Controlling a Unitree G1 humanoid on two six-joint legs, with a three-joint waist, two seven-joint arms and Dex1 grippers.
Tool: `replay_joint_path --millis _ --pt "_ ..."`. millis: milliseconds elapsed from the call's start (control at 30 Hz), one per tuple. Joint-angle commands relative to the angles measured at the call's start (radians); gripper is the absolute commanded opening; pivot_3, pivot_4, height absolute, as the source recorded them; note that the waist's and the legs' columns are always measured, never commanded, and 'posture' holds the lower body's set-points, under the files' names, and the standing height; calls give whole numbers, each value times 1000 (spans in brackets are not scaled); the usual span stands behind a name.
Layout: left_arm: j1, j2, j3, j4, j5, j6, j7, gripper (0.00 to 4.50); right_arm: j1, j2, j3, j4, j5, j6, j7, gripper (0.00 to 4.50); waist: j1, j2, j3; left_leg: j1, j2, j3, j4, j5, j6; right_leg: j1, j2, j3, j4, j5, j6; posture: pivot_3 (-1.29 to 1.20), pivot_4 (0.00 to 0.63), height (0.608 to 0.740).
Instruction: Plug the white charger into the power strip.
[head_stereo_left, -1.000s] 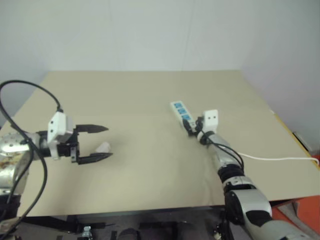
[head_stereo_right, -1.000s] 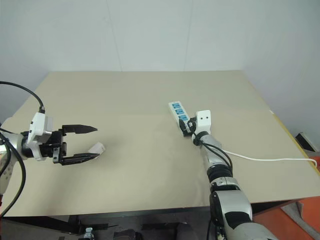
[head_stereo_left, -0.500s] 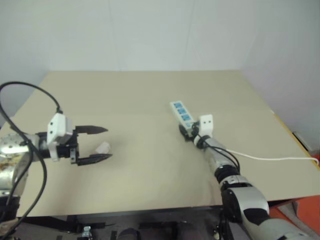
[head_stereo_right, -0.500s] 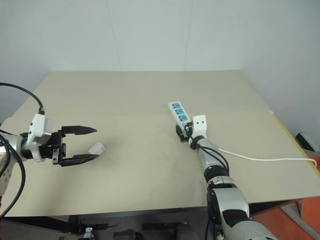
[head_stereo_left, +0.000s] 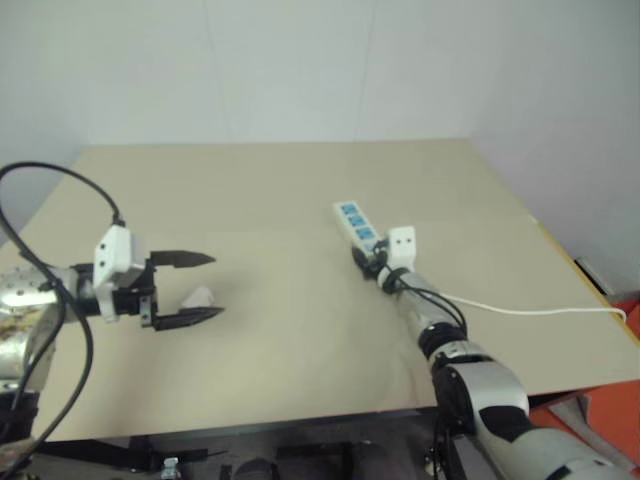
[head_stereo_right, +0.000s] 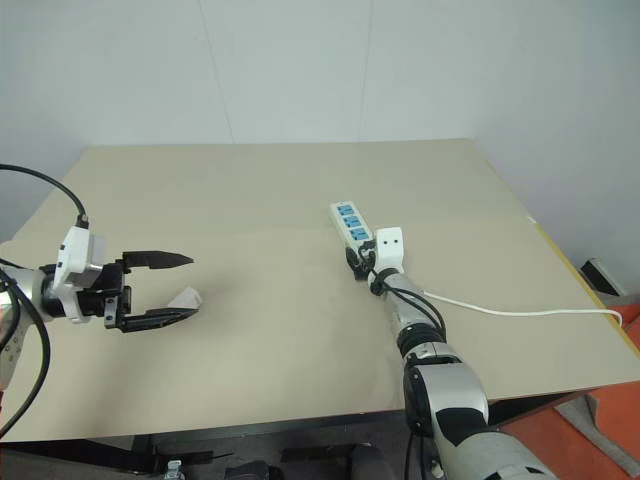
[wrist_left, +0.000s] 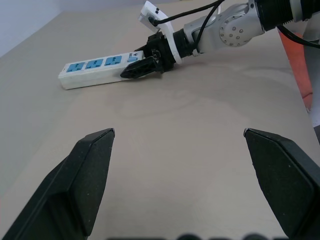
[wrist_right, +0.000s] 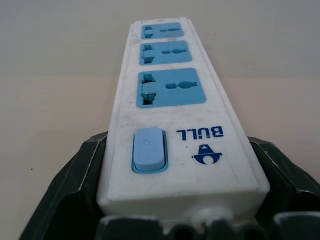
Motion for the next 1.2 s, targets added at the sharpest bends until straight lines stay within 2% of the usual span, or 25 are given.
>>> replay_joint_path --millis 33,133,333,500,633,733,800,900,967,1100,1200 --pt "-4 24 39 -30 -11 0 9 4500 34 -9 34 -78 -20 -113 92 3442 1 0 0 0 0 0 0 0 0 0 0 0 0 0 0 0 150 740" --pt "-20 34 30 -15 3 -12 3 4500 88 -47 82 -201 -27 -170 235 3442 3 1 1 -1 0 0 -1 0 0 -1 0 0 -1 0 0 0 150 740" --pt "-193 56 -95 138 125 -77 -39 4500 247 -157 163 -572 122 -69 713 3442 21 4 5 -2 0 0 -1 0 0 -2 0 0 -1 0 0 0 150 740" --pt "-325 93 -212 257 277 -40 -6 4500 335 -205 242 -703 157 -28 915 3442 26 4 5 -1 2 1 -1 0 0 -1 4 0 0 0 0 0 150 740" --pt "-459 102 -331 277 394 228 64 4500 372 -196 289 -710 105 -53 913 3442 29 3 5 -1 2 1 1 0 -1 -2 5 0 1 0 0 0 150 740" --pt "-561 111 -427 274 461 379 37 4500 387 -186 304 -712 94 -58 902 3442 30 3 6 -2 1 2 1 0 -1 -2 5 1 0 0 0 0 150 740" --pt "-695 86 -545 304 529 567 14 4500 395 -179 311 -720 92 -55 898 3442 32 1 7 -2 1 2 1 0 -1 -2 5 1 0 0 0 0 150 740" --pt "-965 -16 -766 479 626 910 -8 4500 408 -168 316 -730 93 -50 885 3442 44 0 8 -3 1 1 2 1 -1 -2 5 0 0 0 0 0 150 740" --pt "-1089 -58 -901 586 648 1017 -73 4500 419 -165 320 -741 90 -48 879 3442 48 0 9 -3 0 0 2 1 -1 -2 5 0 0 -2 4 0 150 740" --pt "-1197 -92 -1148 688 678 1089 -186 4500 455 -167 328 -777 89 -37 876 3442 35 2 10 -3 0 0 1 1 -1 -3 6 3 0 -2 3 0 150 740" --pt "-1222 -109 -1226 725 678 1079 -236 4500 477 -170 332 -801 92 -27 875 3442 28 1 11 -4 0 0 0 1 -1 -5 6 3 1 -2 1 0 150 740"
